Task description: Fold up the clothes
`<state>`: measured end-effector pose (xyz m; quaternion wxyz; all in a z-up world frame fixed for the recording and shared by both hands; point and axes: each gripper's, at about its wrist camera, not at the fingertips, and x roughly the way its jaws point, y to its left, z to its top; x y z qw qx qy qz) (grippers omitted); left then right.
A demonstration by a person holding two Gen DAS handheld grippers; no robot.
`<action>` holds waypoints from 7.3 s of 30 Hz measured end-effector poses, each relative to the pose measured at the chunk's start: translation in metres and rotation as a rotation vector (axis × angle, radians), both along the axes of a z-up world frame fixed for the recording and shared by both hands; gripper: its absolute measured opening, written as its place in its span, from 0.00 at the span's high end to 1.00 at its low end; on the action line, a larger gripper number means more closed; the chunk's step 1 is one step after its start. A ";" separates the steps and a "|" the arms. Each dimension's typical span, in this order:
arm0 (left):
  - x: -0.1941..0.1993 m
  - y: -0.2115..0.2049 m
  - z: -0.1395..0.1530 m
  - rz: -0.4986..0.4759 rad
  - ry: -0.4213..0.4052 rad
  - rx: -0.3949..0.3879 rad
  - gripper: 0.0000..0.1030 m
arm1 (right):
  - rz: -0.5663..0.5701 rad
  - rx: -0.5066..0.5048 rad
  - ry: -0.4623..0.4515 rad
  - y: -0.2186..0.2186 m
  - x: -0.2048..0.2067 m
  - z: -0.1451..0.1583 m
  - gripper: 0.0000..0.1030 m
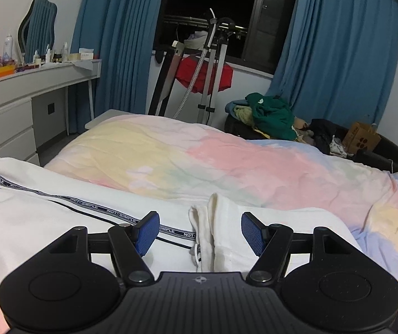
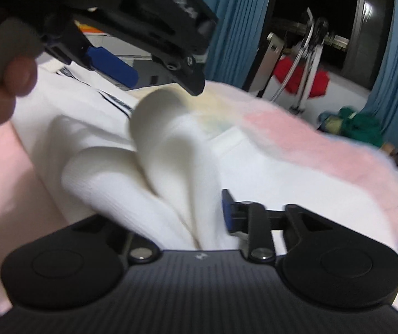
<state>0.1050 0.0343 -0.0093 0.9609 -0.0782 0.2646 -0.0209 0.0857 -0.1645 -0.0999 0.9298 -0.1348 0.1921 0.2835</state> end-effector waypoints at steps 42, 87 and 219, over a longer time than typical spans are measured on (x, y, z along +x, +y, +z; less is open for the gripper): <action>0.000 -0.022 -0.047 0.023 0.169 0.150 0.25 | -0.496 0.281 0.292 -0.111 0.058 -0.014 0.18; 0.024 0.268 -0.077 0.665 0.340 -0.767 0.20 | -0.478 0.300 0.268 -0.103 0.054 -0.004 0.20; -0.033 -0.033 -0.062 0.079 0.139 0.137 0.07 | -0.585 0.677 0.450 -0.203 0.016 0.029 0.59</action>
